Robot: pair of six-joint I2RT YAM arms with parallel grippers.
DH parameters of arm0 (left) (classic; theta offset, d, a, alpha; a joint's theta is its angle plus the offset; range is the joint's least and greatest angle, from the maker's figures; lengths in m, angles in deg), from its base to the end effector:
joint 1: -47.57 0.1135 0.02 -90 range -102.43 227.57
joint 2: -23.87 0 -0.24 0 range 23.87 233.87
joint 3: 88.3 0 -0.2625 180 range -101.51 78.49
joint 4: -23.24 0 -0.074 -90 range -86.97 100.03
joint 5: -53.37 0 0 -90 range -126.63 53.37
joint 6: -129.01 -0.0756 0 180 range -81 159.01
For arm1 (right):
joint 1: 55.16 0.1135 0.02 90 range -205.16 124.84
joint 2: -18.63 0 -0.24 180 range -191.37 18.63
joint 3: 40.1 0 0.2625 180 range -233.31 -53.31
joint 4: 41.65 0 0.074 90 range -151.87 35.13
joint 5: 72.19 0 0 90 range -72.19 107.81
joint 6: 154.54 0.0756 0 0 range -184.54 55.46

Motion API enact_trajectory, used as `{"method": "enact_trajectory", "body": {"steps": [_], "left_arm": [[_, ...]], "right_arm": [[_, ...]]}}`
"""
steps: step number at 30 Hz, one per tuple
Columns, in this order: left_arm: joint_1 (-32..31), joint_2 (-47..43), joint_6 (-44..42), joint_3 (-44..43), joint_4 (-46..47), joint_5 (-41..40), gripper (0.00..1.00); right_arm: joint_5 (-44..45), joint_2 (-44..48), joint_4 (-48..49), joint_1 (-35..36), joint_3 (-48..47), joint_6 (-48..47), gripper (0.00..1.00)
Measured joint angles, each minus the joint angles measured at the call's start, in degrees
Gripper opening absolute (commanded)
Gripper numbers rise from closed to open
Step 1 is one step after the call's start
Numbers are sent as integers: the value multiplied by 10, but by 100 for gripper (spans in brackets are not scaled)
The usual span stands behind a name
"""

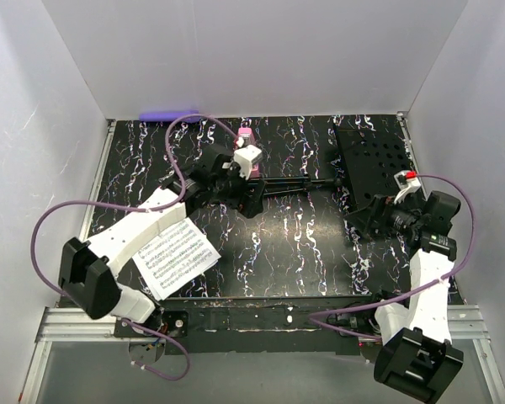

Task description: Set up the instrument practice props

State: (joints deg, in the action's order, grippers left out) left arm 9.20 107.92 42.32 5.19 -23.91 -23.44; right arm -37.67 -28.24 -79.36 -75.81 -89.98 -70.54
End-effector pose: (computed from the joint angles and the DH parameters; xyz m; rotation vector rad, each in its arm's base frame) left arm 0.2734 -0.2384 0.2597 0.8367 2.2627 -0.6182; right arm 0.2223 -0.0172 0.2359 -0.2770 1.9516 0.7431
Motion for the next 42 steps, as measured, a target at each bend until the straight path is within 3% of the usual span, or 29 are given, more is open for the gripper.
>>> {"method": "enact_trajectory", "body": {"steps": [7,11,14,18,23,28,33,42], "left_arm": [[2,-135,36,141,71,-3,98],[2,-209,73,210,102,-7,98],[2,-263,101,250,119,-17,98],[2,-319,130,284,131,-30,98],[2,-360,164,322,137,-43,98],[2,-383,189,352,133,-53,98],[2,-403,206,361,129,-59,98],[2,-418,222,362,121,-65,98]], "right_arm": [[106,-48,3,-50,-16,195,98],[131,-44,41,-95,26,287,97],[140,-16,80,-105,89,340,96],[154,32,114,-107,152,399,85],[198,82,142,-108,204,487,83],[220,63,158,-110,208,533,83],[222,33,164,-119,208,558,94],[219,-12,179,-120,208,578,97]]}}
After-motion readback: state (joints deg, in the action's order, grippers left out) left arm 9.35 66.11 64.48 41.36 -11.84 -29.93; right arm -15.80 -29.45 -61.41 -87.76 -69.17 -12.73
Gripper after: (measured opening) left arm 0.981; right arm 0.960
